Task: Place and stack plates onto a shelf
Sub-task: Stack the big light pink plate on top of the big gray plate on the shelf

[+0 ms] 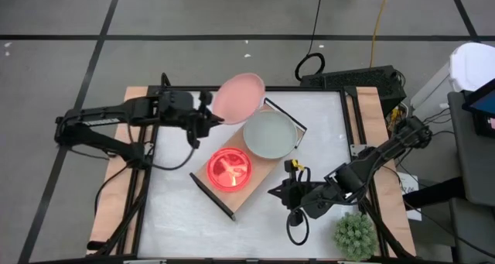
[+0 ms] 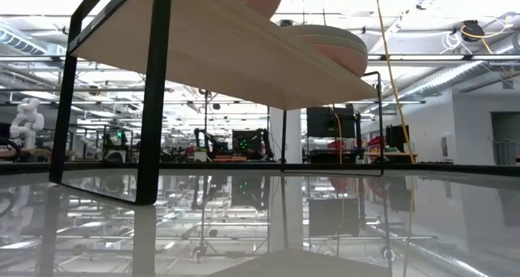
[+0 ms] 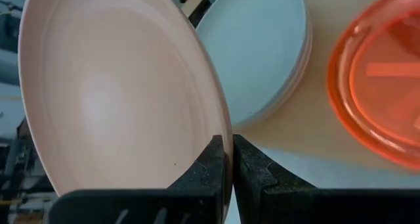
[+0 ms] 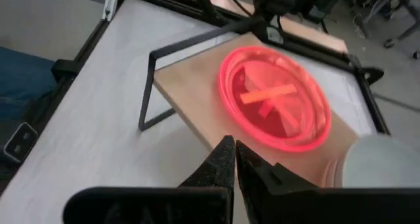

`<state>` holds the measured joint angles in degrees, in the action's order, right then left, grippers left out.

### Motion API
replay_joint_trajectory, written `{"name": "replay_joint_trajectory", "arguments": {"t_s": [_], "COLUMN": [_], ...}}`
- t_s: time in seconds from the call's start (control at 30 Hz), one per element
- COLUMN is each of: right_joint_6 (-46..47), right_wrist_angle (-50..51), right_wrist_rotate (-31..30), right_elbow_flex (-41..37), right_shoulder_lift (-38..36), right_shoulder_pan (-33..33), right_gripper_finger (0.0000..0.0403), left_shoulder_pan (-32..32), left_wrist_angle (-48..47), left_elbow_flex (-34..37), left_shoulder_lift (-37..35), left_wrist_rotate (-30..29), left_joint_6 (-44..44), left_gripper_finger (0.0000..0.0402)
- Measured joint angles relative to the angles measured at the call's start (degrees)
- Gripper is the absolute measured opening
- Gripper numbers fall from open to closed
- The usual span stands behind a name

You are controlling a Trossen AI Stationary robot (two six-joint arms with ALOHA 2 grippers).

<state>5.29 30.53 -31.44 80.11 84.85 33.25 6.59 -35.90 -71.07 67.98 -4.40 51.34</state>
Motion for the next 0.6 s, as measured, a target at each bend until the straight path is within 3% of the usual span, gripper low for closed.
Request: {"name": "replay_joint_trajectory", "arguments": {"t_s": [0.27,0.6], "right_joint_6": [8.0,9.3], "right_wrist_angle": [5.7,7.2], "right_wrist_rotate": [-0.1,-0.5], "right_elbow_flex": [0.0,0.0], "right_shoulder_lift": [-2.1,-2.6], "right_shoulder_pan": [1.3,4.4], "right_gripper_finger": [0.0000,0.0000], "left_shoulder_pan": [-2.7,-5.1], "left_wrist_angle": [-1.8,-3.2], "left_elbow_flex": [-7.0,-9.7], "left_shoulder_lift": [7.4,10.4], "left_wrist_rotate": [1.9,3.4], "left_joint_6": [3.5,3.7], "left_gripper_finger": [0.0013,0.0013]}}
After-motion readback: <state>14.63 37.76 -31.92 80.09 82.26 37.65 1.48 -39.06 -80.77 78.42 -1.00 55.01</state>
